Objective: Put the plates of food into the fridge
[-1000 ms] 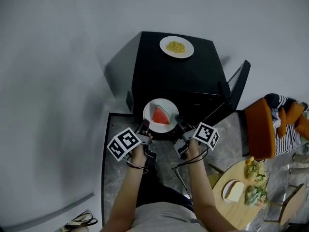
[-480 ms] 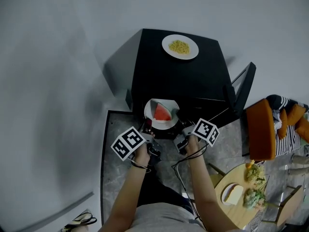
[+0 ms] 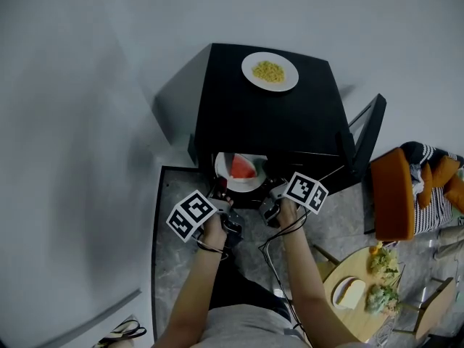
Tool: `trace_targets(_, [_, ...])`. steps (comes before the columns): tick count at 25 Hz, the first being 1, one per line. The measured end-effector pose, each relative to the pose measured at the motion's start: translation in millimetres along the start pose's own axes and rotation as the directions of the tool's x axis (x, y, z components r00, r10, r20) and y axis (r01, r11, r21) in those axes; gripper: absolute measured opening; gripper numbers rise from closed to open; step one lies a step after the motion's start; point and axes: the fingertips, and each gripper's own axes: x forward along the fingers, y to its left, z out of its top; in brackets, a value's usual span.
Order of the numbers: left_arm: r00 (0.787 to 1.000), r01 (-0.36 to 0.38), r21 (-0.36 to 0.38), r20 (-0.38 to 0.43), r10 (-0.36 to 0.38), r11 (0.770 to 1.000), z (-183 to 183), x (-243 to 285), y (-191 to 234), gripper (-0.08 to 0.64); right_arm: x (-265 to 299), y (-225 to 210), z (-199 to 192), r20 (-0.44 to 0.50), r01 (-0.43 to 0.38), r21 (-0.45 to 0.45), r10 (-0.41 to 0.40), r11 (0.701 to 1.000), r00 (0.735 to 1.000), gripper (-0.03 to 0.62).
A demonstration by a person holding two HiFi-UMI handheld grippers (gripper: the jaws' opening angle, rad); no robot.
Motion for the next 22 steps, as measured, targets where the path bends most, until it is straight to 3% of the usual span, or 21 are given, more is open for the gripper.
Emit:
trace_targets(5, [1.0,-0.002,-0.037,0.022,0.003,0.999,3.4,3.3,-0.9,0.025,7.5,-0.9,2.0,0.002,0.044,-0.073,-0.044,0.996,0.999,0.034])
trace_targets(9, [1.0,0.009,-0.084,0.028,-0.007,0.996,5.6,7.7,-1.8,0.023,8.8,-0.2,8.7,0.018,0.132,-0.227,-0.132,0.965,0.991,0.037])
trace_targets(12, [1.0,0.011,-0.088,0.03,-0.008,0.996,8.2,9.4,-3.2,0.021,-3.9,-1.0,18.2,0.099,0.225,-0.39,-0.202,0.893,0.974,0.06])
trace_targets(14, [1.0,0.013,-0.084,0.028,-0.011,0.996,9.2,9.2,-4.0,0.021,-17.0,4.4,15.9,0.138,0.221,-0.464,-0.176,0.858,0.975,0.06])
trace_targets(16, [1.0,0.018,-0.08,0.024,-0.016,0.997,9.3,9.1,-5.2,0.021,-31.6,18.6,3.2,0.156,0.169,-0.546,-0.099,0.82,0.983,0.058])
trace_targets(17, [1.0,0.02,-0.08,0.022,-0.018,0.997,9.2,9.2,-5.9,0.021,-37.6,28.5,-8.2,0.147,0.132,-0.606,-0.052,0.785,0.988,0.058])
trace_targets(19, [1.0,0.023,-0.081,0.018,-0.021,0.996,9.5,9.3,-6.2,0.021,-43.2,45.8,-40.6,0.088,0.057,-0.732,0.011,0.679,0.996,0.031])
trace_targets(21, [1.0,0.023,-0.084,0.016,-0.022,0.996,9.9,9.8,-5.2,0.021,-40.7,53.1,-74.1,0.01,0.001,-0.811,0.013,0.585,1.0,0.02])
trace_targets(22, [1.0,0.023,-0.086,0.015,-0.022,0.996,9.9,10.4,-4.8,0.021,-37.8,53.7,-86.4,-0.02,-0.018,-0.832,0.001,0.554,1.0,0.017])
